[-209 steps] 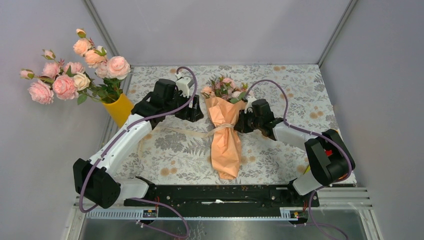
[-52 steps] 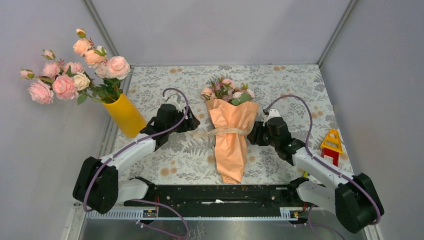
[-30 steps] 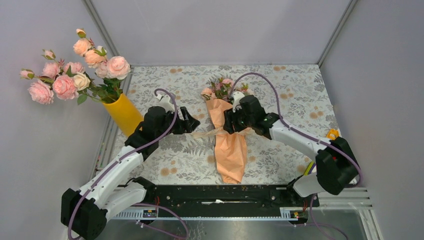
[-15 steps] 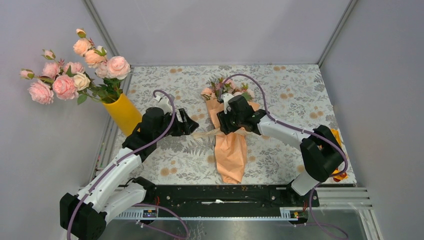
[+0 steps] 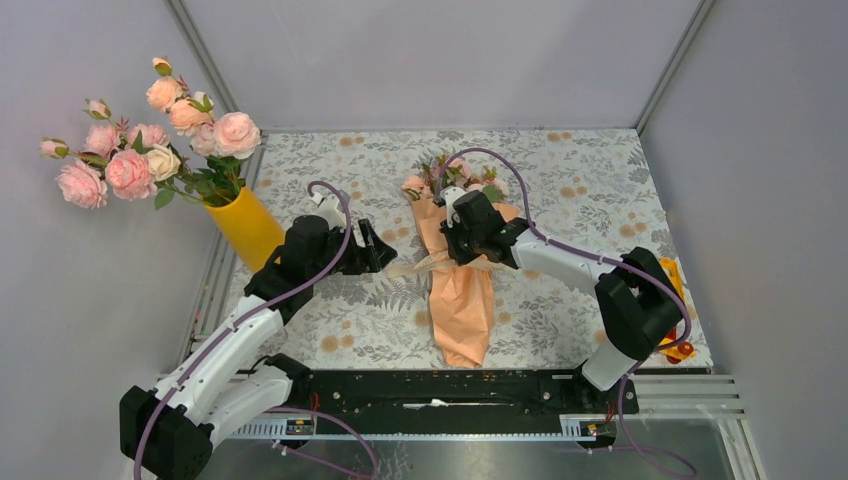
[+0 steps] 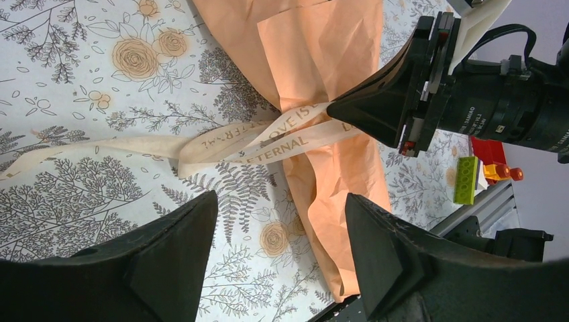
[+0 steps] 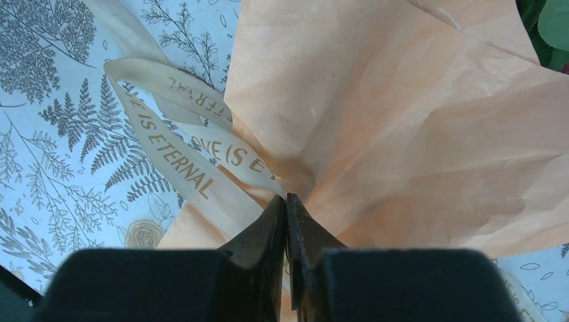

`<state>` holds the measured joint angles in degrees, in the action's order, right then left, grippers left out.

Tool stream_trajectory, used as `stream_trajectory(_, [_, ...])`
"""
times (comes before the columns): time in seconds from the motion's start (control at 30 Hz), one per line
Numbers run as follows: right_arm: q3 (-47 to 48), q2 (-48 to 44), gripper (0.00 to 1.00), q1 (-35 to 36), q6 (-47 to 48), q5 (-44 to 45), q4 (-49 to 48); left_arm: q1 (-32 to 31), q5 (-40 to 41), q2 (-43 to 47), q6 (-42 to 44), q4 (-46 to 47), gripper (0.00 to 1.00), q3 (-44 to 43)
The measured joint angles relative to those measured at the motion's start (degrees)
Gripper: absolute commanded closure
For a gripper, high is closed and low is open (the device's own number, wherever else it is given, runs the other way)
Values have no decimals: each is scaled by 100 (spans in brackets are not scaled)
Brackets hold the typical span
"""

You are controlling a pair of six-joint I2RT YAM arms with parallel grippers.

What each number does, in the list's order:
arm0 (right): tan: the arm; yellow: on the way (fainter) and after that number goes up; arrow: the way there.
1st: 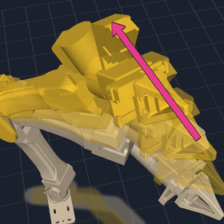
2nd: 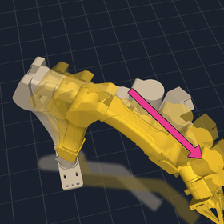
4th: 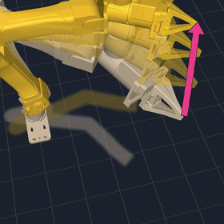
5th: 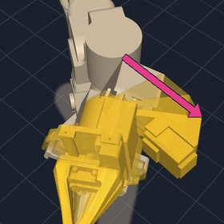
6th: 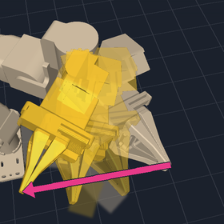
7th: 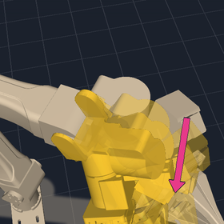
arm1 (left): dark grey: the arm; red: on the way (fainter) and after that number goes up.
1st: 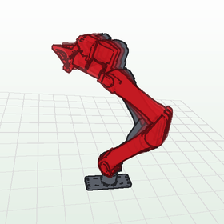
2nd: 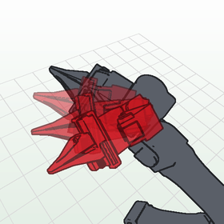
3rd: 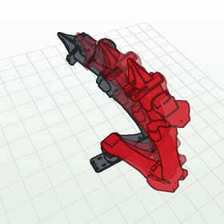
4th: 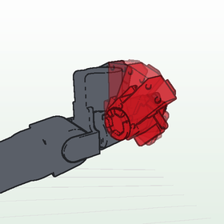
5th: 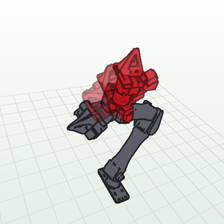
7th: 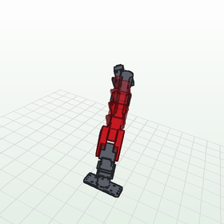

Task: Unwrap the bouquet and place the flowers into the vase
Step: Untie the ribbon from the wrapping paper.

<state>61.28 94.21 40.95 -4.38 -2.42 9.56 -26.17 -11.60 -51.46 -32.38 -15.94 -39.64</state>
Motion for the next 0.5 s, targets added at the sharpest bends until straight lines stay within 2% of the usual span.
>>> stream_trajectory(0.07, [0,0,100,0,-17,26,-7,0,0,0,24,-13,27,0])
stream_trajectory(0.3, [-251,-256,100,2,-195,55,-286,0,0,0,94,-33,27,0])
stream_trajectory(0.5, [-640,-715,100,9,-452,439,-472,0,-31,-2,179,-24,27,0])
